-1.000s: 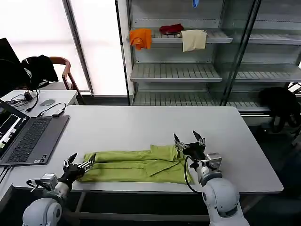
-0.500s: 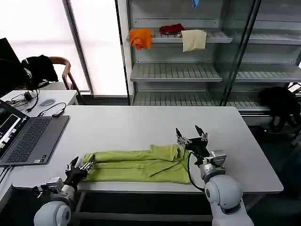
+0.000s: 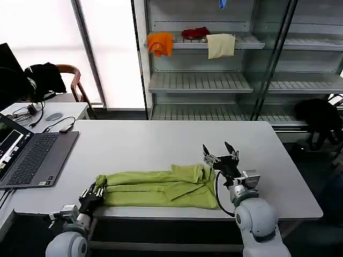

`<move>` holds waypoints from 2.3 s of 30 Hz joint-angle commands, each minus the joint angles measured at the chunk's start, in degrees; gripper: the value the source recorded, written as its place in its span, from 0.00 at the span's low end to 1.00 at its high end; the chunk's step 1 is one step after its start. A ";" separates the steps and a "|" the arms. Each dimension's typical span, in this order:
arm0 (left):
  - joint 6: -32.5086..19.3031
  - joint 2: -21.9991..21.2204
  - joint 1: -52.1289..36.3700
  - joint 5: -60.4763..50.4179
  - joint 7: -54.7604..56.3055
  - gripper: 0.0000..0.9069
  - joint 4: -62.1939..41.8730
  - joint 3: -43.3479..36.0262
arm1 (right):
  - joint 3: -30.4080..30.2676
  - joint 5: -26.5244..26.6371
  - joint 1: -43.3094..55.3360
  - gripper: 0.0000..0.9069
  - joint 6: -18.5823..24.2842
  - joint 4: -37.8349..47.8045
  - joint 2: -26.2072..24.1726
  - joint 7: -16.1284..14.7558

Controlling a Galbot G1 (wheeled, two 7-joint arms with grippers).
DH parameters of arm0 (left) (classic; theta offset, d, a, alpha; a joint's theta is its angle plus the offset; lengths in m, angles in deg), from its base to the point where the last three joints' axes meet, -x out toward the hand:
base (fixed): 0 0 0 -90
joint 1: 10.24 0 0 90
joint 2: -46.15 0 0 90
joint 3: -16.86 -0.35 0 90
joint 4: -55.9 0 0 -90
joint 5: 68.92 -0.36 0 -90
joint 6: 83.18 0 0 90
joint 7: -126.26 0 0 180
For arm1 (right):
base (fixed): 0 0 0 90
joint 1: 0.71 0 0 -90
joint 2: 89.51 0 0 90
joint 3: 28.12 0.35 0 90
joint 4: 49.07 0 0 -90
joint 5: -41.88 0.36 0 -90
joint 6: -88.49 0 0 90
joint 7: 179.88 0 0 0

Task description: Fold and organize the clothes.

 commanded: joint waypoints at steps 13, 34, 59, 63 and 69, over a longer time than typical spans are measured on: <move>-4.18 0.42 -0.40 -7.48 -3.00 0.00 0.34 1.98 | 0.56 0.47 -0.18 1.00 -0.71 -0.49 -0.98 0.65; -2.73 21.50 -9.79 -23.18 -17.26 0.00 -2.80 19.53 | -0.46 0.79 0.43 1.00 -0.72 2.84 -1.67 0.90; 6.46 2.96 -7.50 -22.34 -10.24 0.01 13.23 -10.93 | -2.16 -0.30 0.74 1.00 -0.52 7.35 -3.90 0.88; 6.65 2.38 -7.29 -22.67 -10.10 0.01 12.72 -12.91 | -2.10 -0.36 0.72 1.00 -0.43 7.65 -3.92 0.63; 7.58 2.26 -7.34 -23.14 -10.03 0.01 12.80 -14.54 | -2.13 -0.51 0.84 1.00 -0.24 8.23 -3.72 0.41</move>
